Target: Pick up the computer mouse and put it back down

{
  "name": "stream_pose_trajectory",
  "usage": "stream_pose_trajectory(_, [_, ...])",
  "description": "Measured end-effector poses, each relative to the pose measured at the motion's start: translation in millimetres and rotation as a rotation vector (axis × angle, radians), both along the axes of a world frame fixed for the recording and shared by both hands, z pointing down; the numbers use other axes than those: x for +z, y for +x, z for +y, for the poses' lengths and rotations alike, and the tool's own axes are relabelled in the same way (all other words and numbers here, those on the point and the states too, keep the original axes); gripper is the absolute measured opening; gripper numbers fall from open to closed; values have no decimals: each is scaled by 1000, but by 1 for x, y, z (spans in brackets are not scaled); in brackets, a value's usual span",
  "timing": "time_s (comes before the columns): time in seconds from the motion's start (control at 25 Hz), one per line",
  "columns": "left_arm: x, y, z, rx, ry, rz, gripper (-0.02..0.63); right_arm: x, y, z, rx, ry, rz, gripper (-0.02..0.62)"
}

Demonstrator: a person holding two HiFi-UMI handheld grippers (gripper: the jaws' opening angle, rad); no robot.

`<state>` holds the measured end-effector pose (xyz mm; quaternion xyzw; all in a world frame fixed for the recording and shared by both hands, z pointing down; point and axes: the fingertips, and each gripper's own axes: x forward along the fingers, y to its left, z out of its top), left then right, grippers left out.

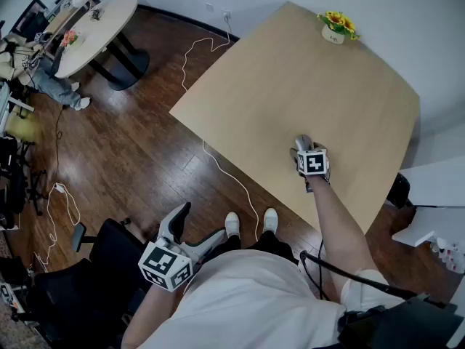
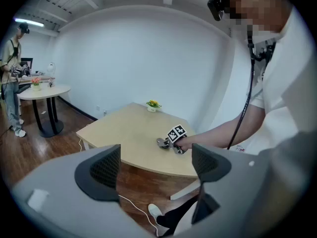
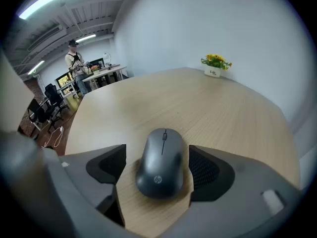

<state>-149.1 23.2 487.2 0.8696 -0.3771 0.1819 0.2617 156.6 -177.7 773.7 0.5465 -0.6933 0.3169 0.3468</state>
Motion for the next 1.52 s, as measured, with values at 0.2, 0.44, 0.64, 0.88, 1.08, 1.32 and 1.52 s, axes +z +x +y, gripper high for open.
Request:
stream_pose_trajectory(0.2, [4, 10, -8, -50, 2, 4, 423, 12, 18, -12, 42, -10, 8, 388])
stream_pose_trajectory(0.44, [2, 8, -19, -83, 9, -8, 423, 10, 14, -11, 24, 20, 0, 301])
stream_pose_trajectory(0.64, [-3, 8, -30, -75, 37, -16, 423, 7, 14, -10, -13, -16, 8, 296])
stream_pose_trajectory(0.88, [3, 20, -42, -5, 43, -3, 423, -44, 8, 5, -54, 34, -44, 297])
stream_pose_trajectory(1.08, [3, 30, -48, 63, 65, -10, 425, -121, -8, 36, -94, 132, -88, 298])
stream_pose_trajectory(1.32, [0, 50, -50, 151, 91, -9, 442, -230, -23, 99, -118, 274, -153, 298])
stream_pose_trajectory(1.52, [5, 68, -46, 218, 87, -6, 445, -292, -31, 144, -153, 366, -134, 298])
